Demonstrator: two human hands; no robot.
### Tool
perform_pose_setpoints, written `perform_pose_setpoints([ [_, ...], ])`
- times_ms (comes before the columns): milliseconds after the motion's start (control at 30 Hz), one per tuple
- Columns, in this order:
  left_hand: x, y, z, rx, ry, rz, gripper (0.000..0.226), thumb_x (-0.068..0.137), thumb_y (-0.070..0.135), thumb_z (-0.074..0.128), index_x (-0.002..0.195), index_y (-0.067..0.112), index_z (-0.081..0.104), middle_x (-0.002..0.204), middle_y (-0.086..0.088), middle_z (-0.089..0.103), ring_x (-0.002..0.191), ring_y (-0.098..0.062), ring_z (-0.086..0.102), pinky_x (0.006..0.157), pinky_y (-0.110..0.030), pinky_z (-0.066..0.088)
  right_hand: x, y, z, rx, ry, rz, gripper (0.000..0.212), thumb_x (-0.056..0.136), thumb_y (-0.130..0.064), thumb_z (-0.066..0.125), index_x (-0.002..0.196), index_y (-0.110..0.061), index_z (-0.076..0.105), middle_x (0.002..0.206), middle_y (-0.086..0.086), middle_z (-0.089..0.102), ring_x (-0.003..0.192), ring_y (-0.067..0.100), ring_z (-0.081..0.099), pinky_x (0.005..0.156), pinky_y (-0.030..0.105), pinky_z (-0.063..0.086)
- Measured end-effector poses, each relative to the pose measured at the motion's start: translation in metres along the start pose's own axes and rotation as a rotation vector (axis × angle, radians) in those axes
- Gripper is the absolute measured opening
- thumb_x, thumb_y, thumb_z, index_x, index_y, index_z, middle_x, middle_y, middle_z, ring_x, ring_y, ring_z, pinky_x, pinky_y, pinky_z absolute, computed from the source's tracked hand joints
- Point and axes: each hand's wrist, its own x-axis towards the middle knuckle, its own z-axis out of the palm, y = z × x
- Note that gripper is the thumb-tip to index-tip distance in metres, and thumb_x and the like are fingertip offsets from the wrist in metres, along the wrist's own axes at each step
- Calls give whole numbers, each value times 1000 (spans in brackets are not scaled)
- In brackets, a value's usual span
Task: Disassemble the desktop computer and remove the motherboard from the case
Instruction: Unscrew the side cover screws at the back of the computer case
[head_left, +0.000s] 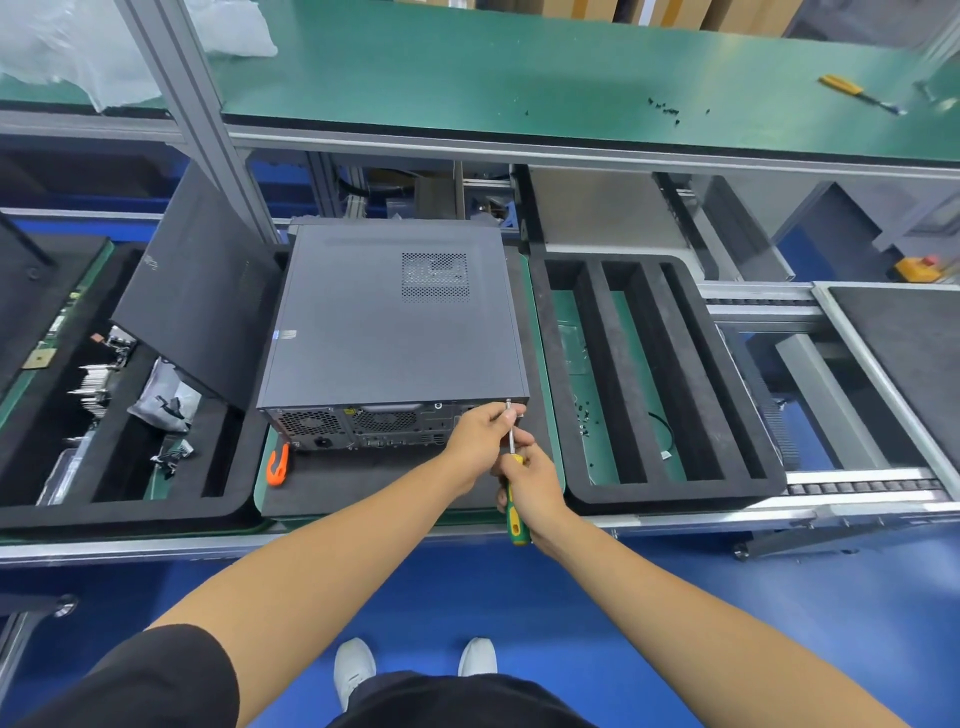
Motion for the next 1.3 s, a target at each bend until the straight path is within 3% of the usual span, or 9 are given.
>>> perform_pose_setpoints([
  [67, 2, 2, -2, 12, -30, -9, 25, 107, 32, 47, 123, 27, 66, 95, 5, 77, 97, -17, 71, 80, -38, 61, 0, 0, -1, 8, 19, 0, 36, 99, -4, 47, 121, -31, 56, 76, 2, 67, 54, 15, 52, 50, 30, 48],
  [200, 0, 0, 2, -42, 59, -54, 21, 95, 32, 69, 108, 16, 66, 89, 3, 78, 81, -13, 75, 60, -31, 57, 3, 2, -1, -20, 75, 24, 10, 98, -8, 56, 103, -16, 57, 74, 5, 66, 51, 13, 53, 50, 27, 48],
  [300, 0, -3, 6, -150, 165, -89, 26, 89, 24, 78, 105, 7, 66, 83, -1, 78, 75, -13, 76, 62, -34, 59, 4, 6, -3, -65, 103, 34, 17, 95, -11, 62, 89, -14, 47, 70, 4, 67, 52, 13, 57, 52, 26, 51],
  [467, 1, -3, 12, -224, 228, -85, 18, 89, 15, 77, 100, 3, 67, 87, -10, 77, 77, -21, 77, 71, -38, 64, 4, 5, -10, 178, -28, 140, 7, 96, -15, 52, 98, -10, 47, 78, 15, 62, 56, 26, 63, 53, 35, 52],
  [567, 2, -4, 14, -259, 225, -84, 17, 91, 12, 74, 101, 2, 66, 88, -14, 76, 74, -21, 76, 67, -33, 63, 2, 11, -21, 246, -133, 279, 31, 100, -24, 41, 112, 0, 57, 83, 18, 68, 66, 33, 68, 59, 38, 56],
  [667, 2, -5, 15, -260, 234, -81, 15, 91, 13, 74, 100, 3, 67, 86, -13, 77, 73, -19, 76, 64, -28, 62, -5, 17, -27, 211, -233, 349, 44, 105, -34, 35, 111, -2, 65, 94, 19, 75, 79, 32, 74, 62, 37, 59],
  [800, 5, -7, 15, -257, 239, -82, 14, 91, 14, 74, 99, 4, 68, 84, -9, 77, 74, -19, 76, 65, -29, 62, -4, 15, -27, 192, -183, 284, 40, 103, -28, 40, 98, 0, 68, 82, 16, 73, 69, 23, 70, 62, 31, 57],
  [1133, 7, -6, 15, -263, 229, -121, 11, 92, 13, 72, 99, 5, 69, 79, -6, 77, 72, -17, 76, 59, -24, 58, -2, 19, -28, 173, -116, 193, 37, 102, -23, 46, 93, 3, 70, 80, 21, 74, 68, 29, 72, 65, 31, 59],
  [1300, 8, -4, 17, -321, 223, -134, 12, 96, 10, 67, 104, 0, 67, 78, -10, 77, 64, -17, 72, 68, -35, 64, -2, 18, -18, 161, -7, 129, 18, 94, -14, 59, 82, -5, 68, 69, 19, 65, 56, 24, 64, 55, 33, 57],
])
